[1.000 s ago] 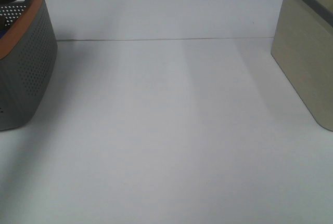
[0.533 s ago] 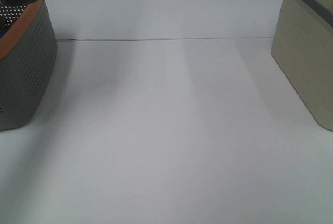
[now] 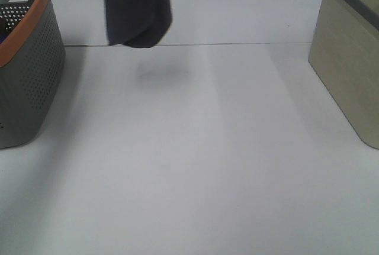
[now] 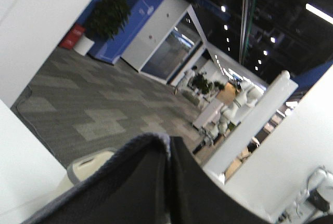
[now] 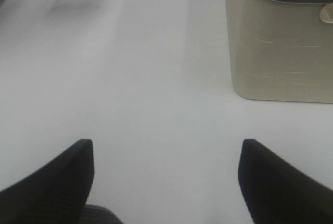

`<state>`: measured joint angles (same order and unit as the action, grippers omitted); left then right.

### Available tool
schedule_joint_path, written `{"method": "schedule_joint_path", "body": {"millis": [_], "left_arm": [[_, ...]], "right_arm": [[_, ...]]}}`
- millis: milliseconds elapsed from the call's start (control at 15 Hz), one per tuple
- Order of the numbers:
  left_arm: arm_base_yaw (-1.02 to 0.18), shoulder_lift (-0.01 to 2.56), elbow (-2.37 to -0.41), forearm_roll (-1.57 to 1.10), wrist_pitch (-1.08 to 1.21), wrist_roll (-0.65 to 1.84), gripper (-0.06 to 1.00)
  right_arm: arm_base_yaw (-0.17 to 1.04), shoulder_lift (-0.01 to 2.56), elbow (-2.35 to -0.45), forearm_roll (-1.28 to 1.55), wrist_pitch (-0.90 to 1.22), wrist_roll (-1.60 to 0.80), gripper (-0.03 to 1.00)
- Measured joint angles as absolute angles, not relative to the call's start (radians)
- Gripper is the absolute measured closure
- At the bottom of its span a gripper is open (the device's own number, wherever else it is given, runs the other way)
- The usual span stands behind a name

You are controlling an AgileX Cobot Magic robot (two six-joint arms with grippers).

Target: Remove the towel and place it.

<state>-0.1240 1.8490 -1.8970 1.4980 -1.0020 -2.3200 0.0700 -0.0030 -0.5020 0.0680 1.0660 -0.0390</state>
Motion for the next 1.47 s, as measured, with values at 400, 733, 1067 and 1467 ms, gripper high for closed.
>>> {"method": "schedule_joint_path", "body": {"millis": [400, 733, 1067, 1467], "left_arm": [[-0.125, 1.868, -1.897, 1.746, -1.160, -2.417, 0.94], [-0.125, 1.924, -1.897, 1.752, -1.223, -2.448, 0.94], [-0.142, 1.930, -1.897, 1.759, -1.172, -2.454, 0.94], [-0.197, 1.930, -1.752, 1.758, -1.034, -2.332, 0.94]], "right_arm": [[0.070, -0.001, -0.502, 0.068, 1.066, -0.039, 0.21], [0.070, 0.085, -0.502, 0.126, 1.061, -0.039, 0.21], [0.070, 0.244, -0.522, 0.300, 0.834, -0.209, 0.22], [0.070, 0.547, -0.522, 0.823, 0.517, -0.785, 0.23]]}}
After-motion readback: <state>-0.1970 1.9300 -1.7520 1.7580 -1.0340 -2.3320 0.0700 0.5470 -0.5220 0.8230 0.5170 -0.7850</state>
